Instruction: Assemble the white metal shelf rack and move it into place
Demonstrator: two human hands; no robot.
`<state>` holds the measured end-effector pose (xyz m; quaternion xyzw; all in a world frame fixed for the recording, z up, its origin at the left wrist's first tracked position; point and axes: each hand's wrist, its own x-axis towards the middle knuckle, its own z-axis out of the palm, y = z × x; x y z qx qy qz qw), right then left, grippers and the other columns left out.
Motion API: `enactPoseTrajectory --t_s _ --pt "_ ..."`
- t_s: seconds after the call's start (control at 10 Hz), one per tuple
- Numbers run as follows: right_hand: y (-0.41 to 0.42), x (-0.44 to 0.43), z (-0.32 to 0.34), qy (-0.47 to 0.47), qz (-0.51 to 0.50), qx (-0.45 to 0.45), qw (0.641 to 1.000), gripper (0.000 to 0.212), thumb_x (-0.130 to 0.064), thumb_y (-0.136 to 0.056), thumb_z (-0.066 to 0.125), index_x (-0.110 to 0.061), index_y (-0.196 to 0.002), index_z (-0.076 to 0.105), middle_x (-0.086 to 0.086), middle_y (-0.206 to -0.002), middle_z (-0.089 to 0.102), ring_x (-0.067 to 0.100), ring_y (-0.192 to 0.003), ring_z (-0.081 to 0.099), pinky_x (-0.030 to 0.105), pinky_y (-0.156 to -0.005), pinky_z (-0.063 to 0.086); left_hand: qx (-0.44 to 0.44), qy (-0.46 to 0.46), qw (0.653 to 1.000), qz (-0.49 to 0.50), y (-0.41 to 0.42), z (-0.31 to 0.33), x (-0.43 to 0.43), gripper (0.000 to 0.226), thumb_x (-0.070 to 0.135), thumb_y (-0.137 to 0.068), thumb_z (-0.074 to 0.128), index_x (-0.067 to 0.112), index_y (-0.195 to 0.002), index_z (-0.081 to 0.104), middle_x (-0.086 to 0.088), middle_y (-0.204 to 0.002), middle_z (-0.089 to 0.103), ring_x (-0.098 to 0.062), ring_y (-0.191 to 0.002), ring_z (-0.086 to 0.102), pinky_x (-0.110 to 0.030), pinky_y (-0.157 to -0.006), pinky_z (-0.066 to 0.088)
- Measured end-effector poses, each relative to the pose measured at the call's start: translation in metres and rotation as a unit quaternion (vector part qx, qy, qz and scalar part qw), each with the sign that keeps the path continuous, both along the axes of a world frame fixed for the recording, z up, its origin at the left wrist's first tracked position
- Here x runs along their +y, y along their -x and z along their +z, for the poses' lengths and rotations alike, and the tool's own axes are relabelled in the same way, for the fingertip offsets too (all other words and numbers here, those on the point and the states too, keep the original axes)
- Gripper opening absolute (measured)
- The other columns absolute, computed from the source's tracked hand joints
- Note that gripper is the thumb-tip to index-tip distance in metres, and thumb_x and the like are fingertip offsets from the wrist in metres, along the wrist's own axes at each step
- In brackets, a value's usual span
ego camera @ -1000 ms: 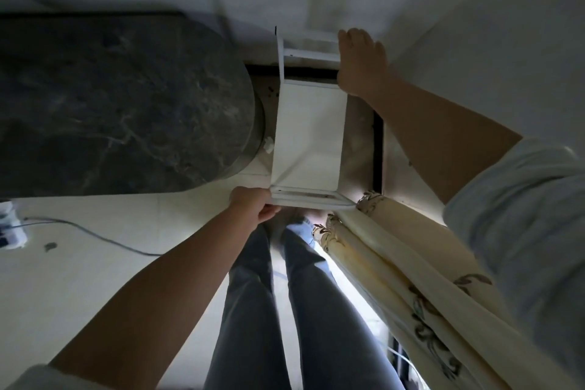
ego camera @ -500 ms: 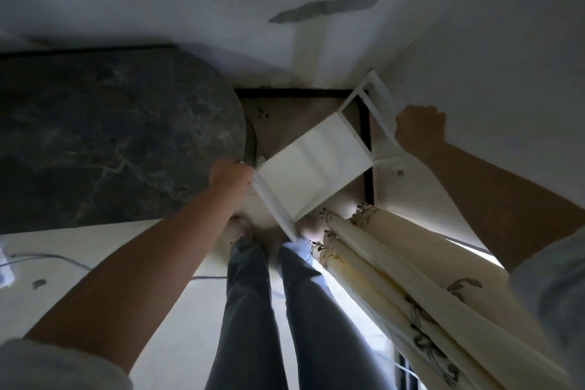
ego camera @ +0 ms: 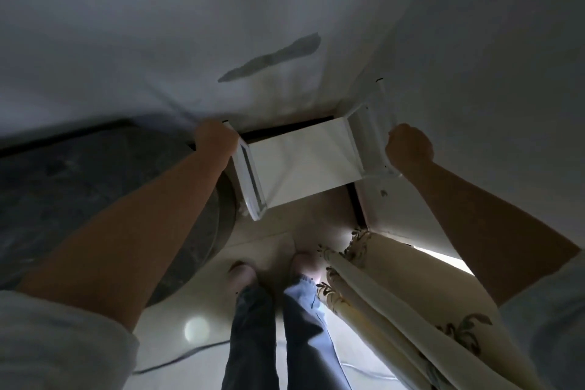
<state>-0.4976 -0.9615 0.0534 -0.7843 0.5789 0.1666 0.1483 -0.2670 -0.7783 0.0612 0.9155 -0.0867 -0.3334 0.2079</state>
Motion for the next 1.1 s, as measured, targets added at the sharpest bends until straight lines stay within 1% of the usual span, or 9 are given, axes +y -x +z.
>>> enactPoseTrajectory --t_s 0.1,0.3,0.4,0.5,0.6,0.7,0.9,1.0,1.1 --pt "-0.009 -0.006 0.0 -0.022 -0.011 -0.001 1.0 0.028 -0.008 -0.093 0.041 0.008 -0.114 0.052 0.025 -0.12 0.054 0.037 -0.112 0.052 0.038 -0.09 0.044 -0.03 0.007 0.999 -0.034 -0.011 -0.002 -0.013 0.029 0.004 -0.091 0.043 -0.011 -0.112 0.057 -0.028 -0.116 0.058 -0.041 -0.11 0.053 -0.04 -0.088 0.043" --pt "-0.024 -0.005 0.0 -0.033 -0.01 0.001 0.999 0.042 -0.012 -0.089 0.05 0.005 -0.126 0.038 0.022 -0.13 0.042 0.034 -0.121 0.04 0.039 -0.099 0.038 -0.038 0.023 0.993 -0.112 -0.002 -0.008 -0.02 0.049 -0.003 -0.089 0.051 -0.002 -0.134 0.034 -0.022 -0.127 0.049 -0.033 -0.116 0.051 -0.034 -0.093 0.044" --pt "-0.022 0.002 0.002 -0.049 -0.017 0.02 0.998 0.055 -0.013 -0.09 0.048 0.005 -0.137 0.025 0.023 -0.137 0.035 0.034 -0.126 0.034 0.041 -0.103 0.035 -0.025 0.033 0.986 -0.162 0.008 -0.016 -0.008 0.059 -0.002 -0.089 0.051 -0.005 -0.14 0.021 -0.023 -0.14 0.034 -0.034 -0.129 0.039 -0.037 -0.106 0.037" --pt "-0.018 0.008 0.006 -0.07 -0.027 0.011 0.997 0.062 -0.012 -0.091 0.046 0.005 -0.142 0.016 0.023 -0.141 0.03 0.036 -0.129 0.03 0.043 -0.107 0.032 -0.067 -0.045 0.957 -0.278 0.026 -0.022 0.012 0.061 0.006 -0.096 0.04 -0.011 -0.143 0.004 -0.027 -0.151 0.007 -0.037 -0.141 0.01 -0.037 -0.117 0.012" --pt "-0.014 0.015 0.009 -0.075 -0.046 -0.012 0.996 0.062 -0.01 -0.09 0.045 0.006 -0.142 0.015 0.025 -0.142 0.028 0.038 -0.13 0.029 0.042 -0.106 0.029 -0.139 -0.092 0.916 -0.365 0.043 -0.032 0.035 0.067 0.017 -0.099 0.038 -0.016 -0.14 -0.003 -0.032 -0.15 0.002 -0.04 -0.141 0.003 -0.039 -0.118 0.005" --pt "-0.01 0.025 0.01 -0.076 -0.049 -0.04 0.995 0.056 -0.006 -0.088 0.045 0.006 -0.138 0.021 0.025 -0.14 0.029 0.037 -0.128 0.031 0.04 -0.105 0.03 -0.172 -0.086 0.904 -0.382 0.058 -0.036 0.051 0.069 0.018 -0.098 0.041 -0.016 -0.14 -0.002 -0.033 -0.149 0.002 -0.042 -0.141 0.003 -0.041 -0.118 0.004" --pt "-0.007 0.04 0.01 -0.093 -0.049 -0.042 0.994 0.059 -0.008 -0.092 0.041 -0.003 -0.144 0.016 0.016 -0.154 0.003 0.034 -0.136 0.022 0.036 -0.109 0.025 -0.178 -0.082 0.902 -0.384 0.06 -0.03 0.054 0.07 0.018 -0.098 0.042 -0.01 -0.143 -0.003 -0.026 -0.152 -0.001 -0.034 -0.143 0.001 -0.033 -0.116 0.0" --pt "-0.008 0.043 0.018 -0.089 -0.05 -0.093 0.99 0.052 -0.011 -0.093 0.041 -0.002 -0.142 0.025 0.017 -0.151 0.019 0.031 -0.136 0.026 0.032 -0.11 0.023 -0.174 -0.089 0.898 -0.393 0.056 -0.026 0.055 0.069 0.023 -0.099 0.039 -0.009 -0.143 -0.004 -0.024 -0.153 -0.002 -0.032 -0.143 0.0 -0.033 -0.116 0.001" --pt "-0.012 0.043 0.037 -0.045 -0.078 -0.225 0.97 0.037 -0.013 -0.092 0.046 -0.002 -0.127 0.051 0.016 -0.131 0.051 0.03 -0.121 0.048 0.031 -0.102 0.035 -0.177 -0.077 0.887 -0.418 0.057 -0.022 0.055 0.068 0.02 -0.099 0.04 -0.007 -0.144 -0.002 -0.022 -0.154 -0.003 -0.031 -0.144 -0.001 -0.033 -0.117 0.004"
